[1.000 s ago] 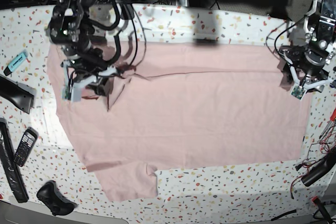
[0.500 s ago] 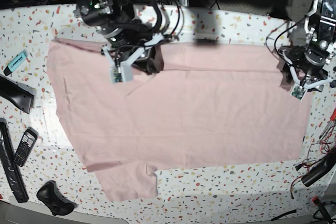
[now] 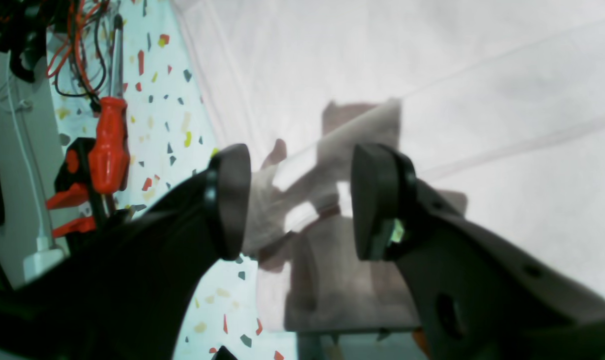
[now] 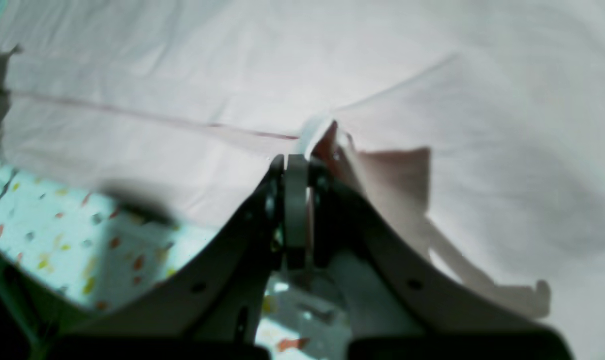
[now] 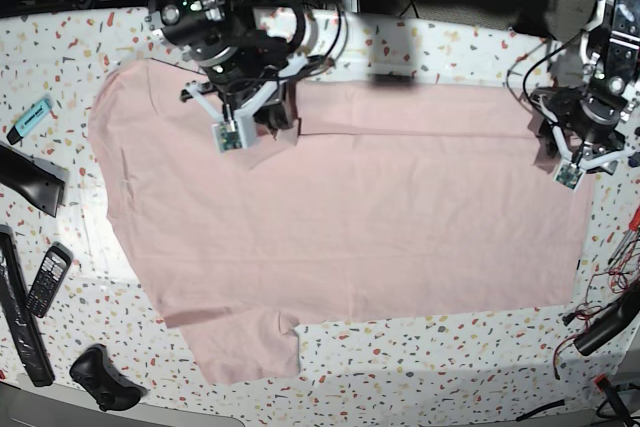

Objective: Fold the T-shirt properly
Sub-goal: 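Release the sleeve and lift the right gripper away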

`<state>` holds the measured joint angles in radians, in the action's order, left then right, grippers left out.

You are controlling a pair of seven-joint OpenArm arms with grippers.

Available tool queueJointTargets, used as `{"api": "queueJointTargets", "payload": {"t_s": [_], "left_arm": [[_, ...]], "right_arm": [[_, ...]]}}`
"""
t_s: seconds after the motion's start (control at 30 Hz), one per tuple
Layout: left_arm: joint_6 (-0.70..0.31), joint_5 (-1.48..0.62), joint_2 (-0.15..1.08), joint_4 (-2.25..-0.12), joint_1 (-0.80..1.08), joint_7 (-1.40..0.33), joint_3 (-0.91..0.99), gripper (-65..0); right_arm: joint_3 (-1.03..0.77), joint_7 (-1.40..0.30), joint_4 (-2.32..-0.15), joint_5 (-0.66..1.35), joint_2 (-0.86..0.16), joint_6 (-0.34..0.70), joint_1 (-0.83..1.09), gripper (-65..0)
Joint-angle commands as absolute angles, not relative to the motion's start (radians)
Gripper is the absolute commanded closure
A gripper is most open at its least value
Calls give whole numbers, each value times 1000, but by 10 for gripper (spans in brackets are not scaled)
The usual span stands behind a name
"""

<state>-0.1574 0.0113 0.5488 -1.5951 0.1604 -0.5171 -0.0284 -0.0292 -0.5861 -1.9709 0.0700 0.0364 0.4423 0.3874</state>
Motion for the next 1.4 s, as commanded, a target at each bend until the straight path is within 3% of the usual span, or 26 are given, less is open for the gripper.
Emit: {"api": "queueJointTargets", "payload": {"t_s": [0.0,0.2,0.3,0.4,0.47,0.7,1.07,1.2,1.37], "left_arm": [[-146,18,566,-1613,149,-501,-19,-307],[-146,18,566,-1613,149,-499,-19,-307],[-146,18,566,-1613,149,-497,-19,-307],[-146,18,566,-1613,149,-497,-19,-307],[-146,18,566,-1613,149,-497,-19,-307],[-145,18,566,-1613,149,-497,-19,-307],[-145,17,565,-1613,149,-500,-19,-307],[-145,17,565,-1613,149,-501,-19,-307],[-145,17,566,-1613,149,-499,-19,-307]], "right_arm": [[-44,-560,-1991,86,38,441,377,0],[-71,-609,-1991,154,33,445,372,0],[-60,-633,-1991,195,33,506,372,0],[-38,-669,-1991,221,33,567,372,-147],[-29,-707,-1991,256,33,608,372,-199],[-28,-780,-2010,371,-18,681,372,-201],[-33,-864,-2189,300,-358,698,422,-195],[-35,-816,-2189,177,-445,698,469,-195],[-103,-669,-2186,167,-434,689,462,-195]]}}
